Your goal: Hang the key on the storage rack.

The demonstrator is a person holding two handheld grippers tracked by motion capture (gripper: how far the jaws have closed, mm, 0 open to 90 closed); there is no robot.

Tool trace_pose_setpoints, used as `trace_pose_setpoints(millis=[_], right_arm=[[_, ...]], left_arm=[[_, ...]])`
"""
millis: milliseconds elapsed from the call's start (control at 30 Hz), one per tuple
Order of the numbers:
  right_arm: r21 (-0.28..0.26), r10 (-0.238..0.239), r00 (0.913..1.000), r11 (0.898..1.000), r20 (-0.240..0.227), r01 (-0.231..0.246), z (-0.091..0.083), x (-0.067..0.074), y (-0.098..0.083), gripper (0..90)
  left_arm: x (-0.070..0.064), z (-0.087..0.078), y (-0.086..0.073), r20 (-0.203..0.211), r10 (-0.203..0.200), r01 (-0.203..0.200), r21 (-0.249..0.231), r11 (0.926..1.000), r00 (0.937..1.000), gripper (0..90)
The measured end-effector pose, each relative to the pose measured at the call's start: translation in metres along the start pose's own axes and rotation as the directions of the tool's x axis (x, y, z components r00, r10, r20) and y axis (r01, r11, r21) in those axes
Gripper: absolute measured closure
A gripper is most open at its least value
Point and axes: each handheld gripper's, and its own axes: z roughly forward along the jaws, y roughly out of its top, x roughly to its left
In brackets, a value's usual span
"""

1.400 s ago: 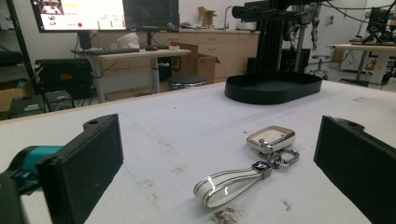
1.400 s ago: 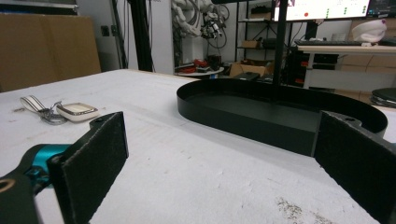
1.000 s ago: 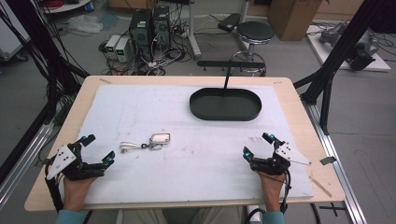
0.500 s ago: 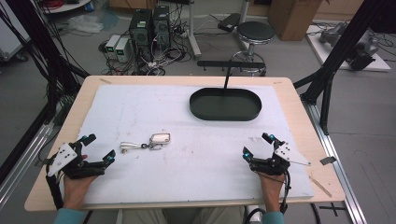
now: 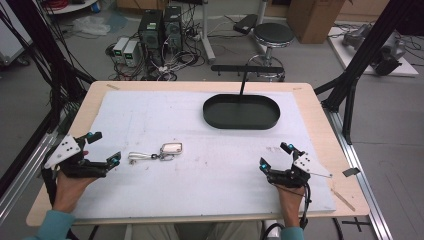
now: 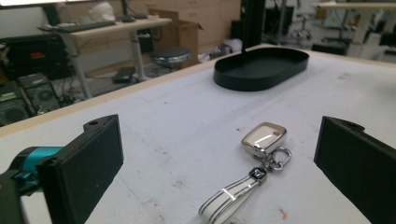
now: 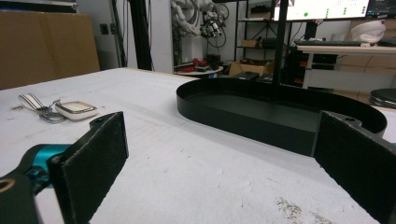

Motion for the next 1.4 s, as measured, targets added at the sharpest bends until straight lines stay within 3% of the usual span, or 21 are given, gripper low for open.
trace_pose_setpoints(millis=[33,67,133,267,467,633,700,800,900,967,1100,1133,1167,1233,1267,1300,1333,1367,1400], right_arm=[[0.0,0.001,1.0,1.0,0.0,-0.001,0.0,0.0,0.0,2.9],[0.0,0.0,1.0,1.0,0.0,0.0,0.0,0.0,0.0,3.0],[0.0,0.0,1.0,1.0,0.001,0.0,0.0,0.0,0.0,3.0],[-0.001,-0.007,1.0,1.0,0.002,0.007,0.0,0.0,0.0,3.0],[-0.001,-0.007,1.0,1.0,0.001,0.007,0.0,0.0,0.0,3.0],[-0.002,-0.011,0.9999,1.0,0.001,0.011,0.0,0.0,0.0,3.0],[0.001,-0.005,1.0,1.0,-0.001,0.005,0.0,0.001,0.0,3.0],[-0.003,-0.011,0.9999,1.0,0.001,0.011,0.0,0.0,0.0,3.0],[-0.003,-0.012,0.9999,1.0,0.0,0.012,0.0,0.0,0.0,3.0],[-0.005,-0.012,0.9999,1.0,0.0,0.012,0.001,0.0,0.0,3.0],[-0.005,-0.012,0.9999,1.0,0.0,0.012,0.001,0.0,0.0,3.0],[-0.005,-0.012,0.9999,1.0,0.0,0.012,0.001,0.0,0.0,3.0],[-0.006,-0.011,0.9999,1.0,0.0,0.011,0.001,0.0,0.0,3.0],[-0.006,-0.011,0.9999,1.0,0.0,0.011,0.001,0.0,0.0,3.0],[-0.005,-0.013,0.9999,1.0,0.0,0.013,0.001,0.0,0.0,3.0],[-0.002,-0.007,1.0,1.0,-0.002,0.007,0.0,0.0,0.0,3.0],[-0.005,-0.012,0.9999,1.0,0.0,0.012,0.001,0.0,0.0,3.0],[-0.006,-0.01,0.9999,1.0,-0.001,0.01,0.001,0.0,0.0,3.0],[-0.005,-0.012,0.9999,1.0,0.0,0.012,0.001,0.0,0.0,3.0]], left_arm=[[0.002,0.002,0.008,0.031,0.024,-0.026,0.043,0.9987,0.9992,1.8],[0.002,0.002,0.008,0.031,0.024,-0.026,0.043,0.9987,0.9992,1.8],[0.005,0.005,0.015,0.072,0.035,-0.04,0.076,0.9963,0.9968,1.8],[0.009,0.013,0.025,0.121,0.071,-0.088,0.142,0.9859,0.9901,1.8],[0.018,0.027,0.035,0.172,0.106,-0.148,0.252,0.9565,0.9793,1.8],[0.024,0.042,0.038,0.21,0.11,-0.179,0.344,0.9217,0.9714,1.8],[0.026,0.047,0.039,0.231,0.126,-0.209,0.38,0.9012,0.9649,1.8],[0.028,0.055,0.041,0.255,0.121,-0.219,0.405,0.8878,0.9594,1.8],[0.027,0.062,0.041,0.28,0.137,-0.255,0.446,0.8581,0.9501,1.8],[0.027,0.067,0.041,0.303,0.155,-0.29,0.474,0.8313,0.9404,1.8],[0.025,0.075,0.038,0.344,0.154,-0.322,0.509,0.7984,0.9263,5.0],[0.025,0.076,0.037,0.362,0.155,-0.334,0.51,0.7927,0.9192,5.0],[0.026,0.077,0.036,0.382,0.151,-0.343,0.505,0.7923,0.9118,9.7],[0.025,0.08,0.034,0.389,0.149,-0.349,0.516,0.7826,0.909,11.6],[0.025,0.081,0.033,0.392,0.148,-0.353,0.526,0.7738,0.9081,11.6],[0.026,0.082,0.031,0.396,0.142,-0.352,0.531,0.7707,0.9071,11.6],[0.026,0.083,0.03,0.403,0.14,-0.358,0.542,0.7604,0.9046,11.9],[0.026,0.084,0.028,0.403,0.138,-0.358,0.545,0.7581,0.9049,12.8],[0.027,0.085,0.027,0.411,0.142,-0.368,0.547,0.7522,0.9006,13.5]])
